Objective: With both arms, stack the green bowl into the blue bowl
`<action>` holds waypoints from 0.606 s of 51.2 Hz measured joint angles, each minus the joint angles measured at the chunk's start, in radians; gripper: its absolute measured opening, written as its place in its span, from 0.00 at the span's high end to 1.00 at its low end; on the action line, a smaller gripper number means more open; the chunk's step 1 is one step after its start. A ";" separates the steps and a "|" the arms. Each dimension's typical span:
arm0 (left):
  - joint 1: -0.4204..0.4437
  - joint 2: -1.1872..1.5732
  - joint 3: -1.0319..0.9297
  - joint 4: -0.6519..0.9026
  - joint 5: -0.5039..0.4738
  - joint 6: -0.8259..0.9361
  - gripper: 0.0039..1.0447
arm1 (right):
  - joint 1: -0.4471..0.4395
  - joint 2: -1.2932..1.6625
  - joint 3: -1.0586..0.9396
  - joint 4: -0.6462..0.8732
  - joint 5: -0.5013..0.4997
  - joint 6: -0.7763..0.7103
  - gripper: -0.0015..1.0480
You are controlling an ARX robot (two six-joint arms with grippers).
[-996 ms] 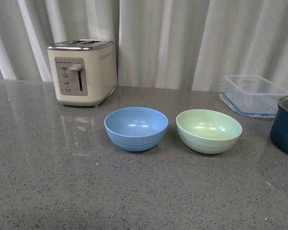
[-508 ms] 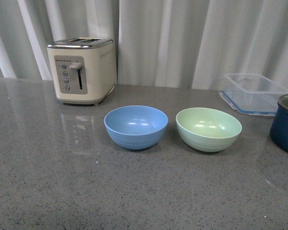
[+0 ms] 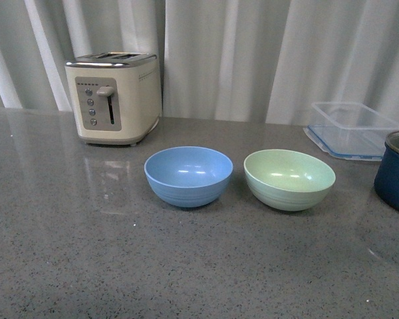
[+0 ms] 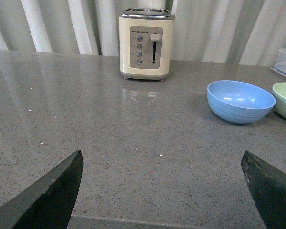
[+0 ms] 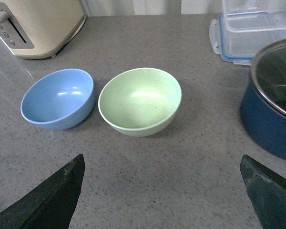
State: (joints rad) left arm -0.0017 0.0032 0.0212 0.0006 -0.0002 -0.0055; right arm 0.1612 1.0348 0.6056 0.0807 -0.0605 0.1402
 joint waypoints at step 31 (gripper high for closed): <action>0.000 0.000 0.000 0.000 0.000 0.000 0.06 | 0.002 0.824 0.674 -0.241 0.176 0.146 0.10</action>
State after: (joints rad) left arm -0.0017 0.0032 0.0212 0.0006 -0.0002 -0.0051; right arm 0.1631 1.8584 1.2800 -0.1608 0.1154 0.2859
